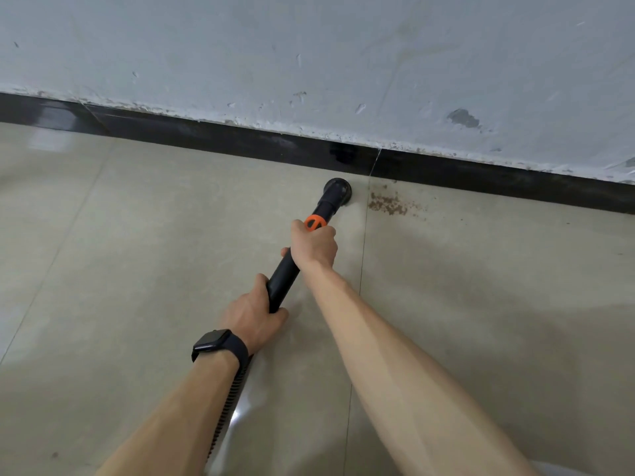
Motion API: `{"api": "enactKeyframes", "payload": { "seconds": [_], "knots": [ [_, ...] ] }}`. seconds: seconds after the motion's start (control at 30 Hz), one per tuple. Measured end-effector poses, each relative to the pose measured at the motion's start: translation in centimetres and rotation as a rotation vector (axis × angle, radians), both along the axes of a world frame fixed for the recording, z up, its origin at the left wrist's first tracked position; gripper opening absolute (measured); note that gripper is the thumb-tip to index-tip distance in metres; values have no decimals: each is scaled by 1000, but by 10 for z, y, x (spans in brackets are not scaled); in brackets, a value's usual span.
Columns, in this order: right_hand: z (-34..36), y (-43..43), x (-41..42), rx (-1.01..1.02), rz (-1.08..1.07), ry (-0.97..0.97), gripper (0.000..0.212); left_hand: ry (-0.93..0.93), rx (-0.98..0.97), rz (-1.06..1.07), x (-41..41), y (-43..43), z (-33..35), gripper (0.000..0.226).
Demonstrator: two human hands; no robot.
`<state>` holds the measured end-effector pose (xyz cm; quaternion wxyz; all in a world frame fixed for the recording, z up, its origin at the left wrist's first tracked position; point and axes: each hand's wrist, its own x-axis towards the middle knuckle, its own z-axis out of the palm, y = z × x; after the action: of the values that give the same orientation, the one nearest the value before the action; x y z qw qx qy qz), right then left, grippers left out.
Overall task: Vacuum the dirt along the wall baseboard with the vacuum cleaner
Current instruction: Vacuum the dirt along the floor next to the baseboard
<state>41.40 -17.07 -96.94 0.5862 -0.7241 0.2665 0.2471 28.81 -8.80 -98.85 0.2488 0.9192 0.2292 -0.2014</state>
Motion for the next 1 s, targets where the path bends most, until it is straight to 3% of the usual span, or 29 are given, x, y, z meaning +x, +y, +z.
{"api": "enactKeyframes", "payload": {
  "seconds": [0.3,0.73,1.0],
  "knots": [
    [-2,-50,-18,-126,-91,22,36,44,-44,-166,-6,-35,7,31],
    [-4,-116,-15,-27,-312,16,31,-1,75,-399,14,-86,11,35],
    [-6,-164,5,11,-462,-31,14,-35,120,-488,45,-127,6,38]
  ]
}}
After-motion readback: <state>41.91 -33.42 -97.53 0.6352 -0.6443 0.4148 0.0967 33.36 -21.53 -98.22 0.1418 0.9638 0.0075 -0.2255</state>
